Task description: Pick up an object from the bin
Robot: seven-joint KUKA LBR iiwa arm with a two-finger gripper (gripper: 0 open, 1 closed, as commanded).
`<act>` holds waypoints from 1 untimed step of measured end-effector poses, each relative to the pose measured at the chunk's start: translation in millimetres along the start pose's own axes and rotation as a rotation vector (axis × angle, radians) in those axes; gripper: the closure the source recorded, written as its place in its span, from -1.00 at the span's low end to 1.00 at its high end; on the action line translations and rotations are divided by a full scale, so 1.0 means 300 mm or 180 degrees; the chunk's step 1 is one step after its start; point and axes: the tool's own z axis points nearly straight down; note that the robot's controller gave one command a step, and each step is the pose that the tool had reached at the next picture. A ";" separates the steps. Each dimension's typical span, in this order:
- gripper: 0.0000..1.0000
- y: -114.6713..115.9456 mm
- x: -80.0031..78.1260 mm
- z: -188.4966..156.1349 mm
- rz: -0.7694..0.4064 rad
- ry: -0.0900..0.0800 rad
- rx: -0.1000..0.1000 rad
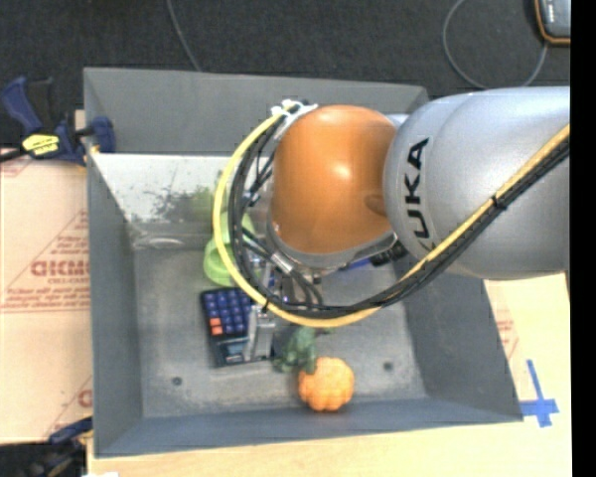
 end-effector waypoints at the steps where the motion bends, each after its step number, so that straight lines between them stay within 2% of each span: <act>1: -1.00 -0.133 -0.180 0.455 0.0163 -0.0020 -0.0007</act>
Offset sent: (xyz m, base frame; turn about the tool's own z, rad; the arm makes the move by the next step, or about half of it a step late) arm 0.0495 -0.0294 -0.0732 0.2102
